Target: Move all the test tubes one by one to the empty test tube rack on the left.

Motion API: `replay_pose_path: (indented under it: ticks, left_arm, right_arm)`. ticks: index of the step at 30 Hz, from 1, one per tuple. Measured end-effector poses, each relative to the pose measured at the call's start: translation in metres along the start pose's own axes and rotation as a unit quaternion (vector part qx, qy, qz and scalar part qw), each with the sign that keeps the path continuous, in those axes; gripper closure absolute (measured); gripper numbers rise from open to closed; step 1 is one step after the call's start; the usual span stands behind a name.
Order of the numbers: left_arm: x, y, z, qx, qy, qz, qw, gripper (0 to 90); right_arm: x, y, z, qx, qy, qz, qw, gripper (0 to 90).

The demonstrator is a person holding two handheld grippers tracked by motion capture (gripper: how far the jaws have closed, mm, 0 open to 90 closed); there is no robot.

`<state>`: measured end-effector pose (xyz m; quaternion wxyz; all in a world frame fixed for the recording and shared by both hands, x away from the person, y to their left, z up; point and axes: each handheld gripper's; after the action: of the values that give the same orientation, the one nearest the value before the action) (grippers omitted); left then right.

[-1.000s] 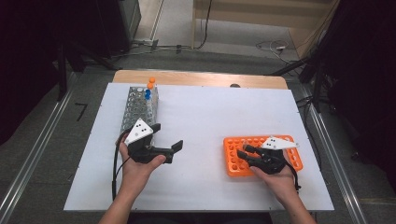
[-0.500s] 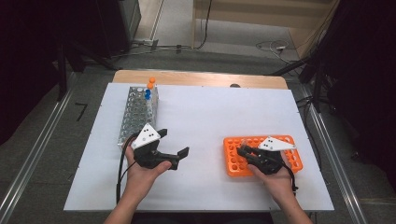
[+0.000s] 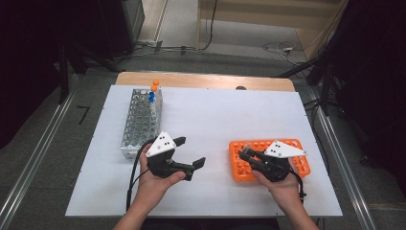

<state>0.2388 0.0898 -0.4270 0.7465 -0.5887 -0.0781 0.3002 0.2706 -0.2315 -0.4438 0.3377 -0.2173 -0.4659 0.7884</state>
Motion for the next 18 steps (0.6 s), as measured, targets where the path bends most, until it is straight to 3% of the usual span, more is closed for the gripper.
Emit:
replay_pose_path:
  ticks: [8, 18]
  left_arm:
    - [-0.011, -0.001, -0.008, 0.001, 0.048, -0.017, 0.9987, 34.5]
    - [-0.024, -0.002, -0.020, 0.009, 0.095, -0.030, 0.9950, 51.8]
  right_arm:
    - [0.023, -0.004, -0.006, 0.008, -0.039, 0.012, 0.9991, 73.9]
    - [0.049, -0.008, -0.012, 0.021, -0.080, 0.023, 0.9963, 74.0]
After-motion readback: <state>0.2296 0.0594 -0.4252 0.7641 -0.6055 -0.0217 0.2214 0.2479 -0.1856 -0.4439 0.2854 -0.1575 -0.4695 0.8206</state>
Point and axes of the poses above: each handheld gripper's, and its own axes: z roughly backward along the jaws, y roughly out of its underside, x roughly to its left, and after that the axes turned 9 degrees about y, right-handed
